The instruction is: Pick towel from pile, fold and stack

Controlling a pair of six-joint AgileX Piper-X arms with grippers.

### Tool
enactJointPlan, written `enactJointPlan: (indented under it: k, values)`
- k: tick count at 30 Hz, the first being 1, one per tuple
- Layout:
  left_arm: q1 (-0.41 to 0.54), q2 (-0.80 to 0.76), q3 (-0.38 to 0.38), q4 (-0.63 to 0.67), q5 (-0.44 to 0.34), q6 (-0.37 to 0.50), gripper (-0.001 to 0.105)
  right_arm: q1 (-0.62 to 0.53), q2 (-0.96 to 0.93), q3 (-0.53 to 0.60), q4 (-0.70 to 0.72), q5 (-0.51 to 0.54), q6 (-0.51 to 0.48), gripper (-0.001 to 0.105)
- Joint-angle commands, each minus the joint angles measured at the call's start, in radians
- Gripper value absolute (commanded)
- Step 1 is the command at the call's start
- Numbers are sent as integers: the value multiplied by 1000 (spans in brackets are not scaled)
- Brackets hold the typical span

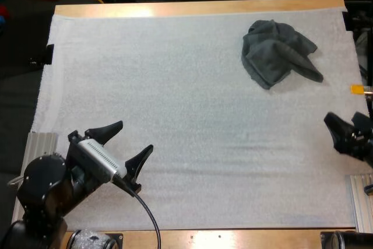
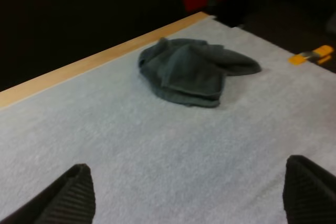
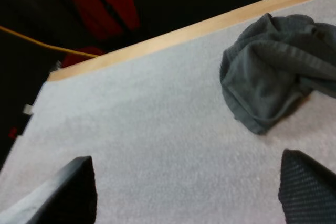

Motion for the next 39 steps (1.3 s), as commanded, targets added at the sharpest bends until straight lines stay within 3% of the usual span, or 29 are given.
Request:
enactJointPlan:
  k: [1,13,19,23,32,39]
  values:
    - [-8,17,-15,-19,6,5,71,2,21,-9,-30,-19,18,70]
    - [-16,84,-48,-17,8,5,71,22,255,-9,-216,-44,174,70]
    - [-16,84,-48,-17,8,5,71,151,410,-9,-308,103,208,70]
    - [-16,84,-48,-17,8,5,71,193,503,-9,-392,166,287,70]
    - [-16,84,-48,-3,8,5,71,198,754,-9,-656,192,550,70]
    - [-16,84,-48,6,8,5,71,198,908,-39,-754,191,640,70]
